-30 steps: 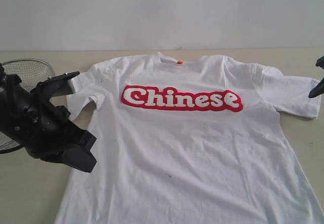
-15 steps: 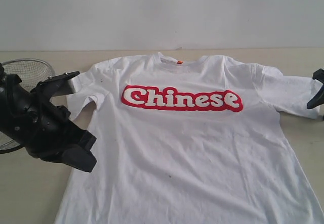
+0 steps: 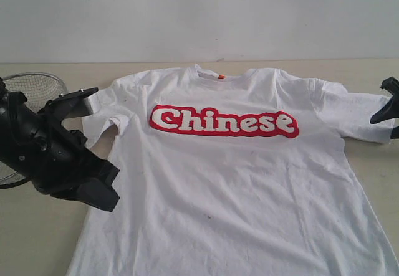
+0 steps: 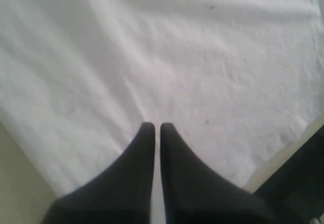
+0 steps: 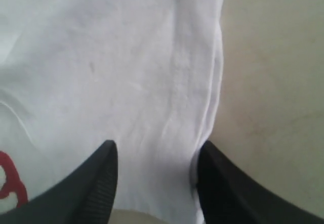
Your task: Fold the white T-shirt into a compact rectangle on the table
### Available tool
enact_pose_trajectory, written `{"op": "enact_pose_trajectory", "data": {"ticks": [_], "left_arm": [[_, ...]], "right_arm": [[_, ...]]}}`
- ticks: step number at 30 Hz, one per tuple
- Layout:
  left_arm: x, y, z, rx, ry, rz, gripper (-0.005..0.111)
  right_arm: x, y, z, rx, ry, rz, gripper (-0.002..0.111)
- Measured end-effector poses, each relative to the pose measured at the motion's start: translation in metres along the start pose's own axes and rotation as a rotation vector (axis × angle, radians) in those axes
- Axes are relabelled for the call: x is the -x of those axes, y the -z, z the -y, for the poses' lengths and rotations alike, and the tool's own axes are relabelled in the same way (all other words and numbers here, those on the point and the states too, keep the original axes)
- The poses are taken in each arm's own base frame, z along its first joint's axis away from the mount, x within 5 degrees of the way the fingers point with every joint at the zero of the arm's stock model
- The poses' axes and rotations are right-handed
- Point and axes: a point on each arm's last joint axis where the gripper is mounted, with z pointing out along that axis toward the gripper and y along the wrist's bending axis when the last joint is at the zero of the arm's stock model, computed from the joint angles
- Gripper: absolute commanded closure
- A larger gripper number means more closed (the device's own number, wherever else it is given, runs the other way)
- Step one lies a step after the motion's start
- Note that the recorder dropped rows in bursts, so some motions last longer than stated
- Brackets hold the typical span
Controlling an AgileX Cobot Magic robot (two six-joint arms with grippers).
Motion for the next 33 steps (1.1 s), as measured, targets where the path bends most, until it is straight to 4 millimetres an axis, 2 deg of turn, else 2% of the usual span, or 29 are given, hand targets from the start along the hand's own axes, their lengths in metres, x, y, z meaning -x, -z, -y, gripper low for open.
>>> {"op": "enact_pose_trajectory", "data": {"ticks": [3, 5, 18, 28, 30, 33], "left_arm": [[0.000, -0.004, -0.002, -0.002, 0.009, -0.014, 0.102], [0.000, -0.007, -0.004, -0.003, 0.015, -0.025, 0.102], [0.001, -0.011, -0.006, 0.002, 0.023, -0.031, 0.102], [0.001, -0.011, -0.006, 0.004, 0.023, -0.028, 0.102], [0.002, -0.011, -0.007, 0.006, 0.023, -0.025, 0.102], [0.002, -0.011, -0.007, 0.006, 0.023, -0.025, 0.102]], "right_arm": [[0.002, -0.001, 0.001, -0.008, -0.006, 0.025, 0.086], [0.003, -0.002, 0.003, -0.018, -0.004, 0.036, 0.107], [0.005, -0.003, 0.001, 0.016, 0.034, 0.060, 0.108], [0.004, 0.005, -0.027, 0.238, 0.045, 0.058, 0.108], [0.001, 0.001, -0.037, 0.270, 0.065, 0.043, 0.108], [-0.009, -0.010, -0.067, 0.351, 0.102, 0.022, 0.108]]}}
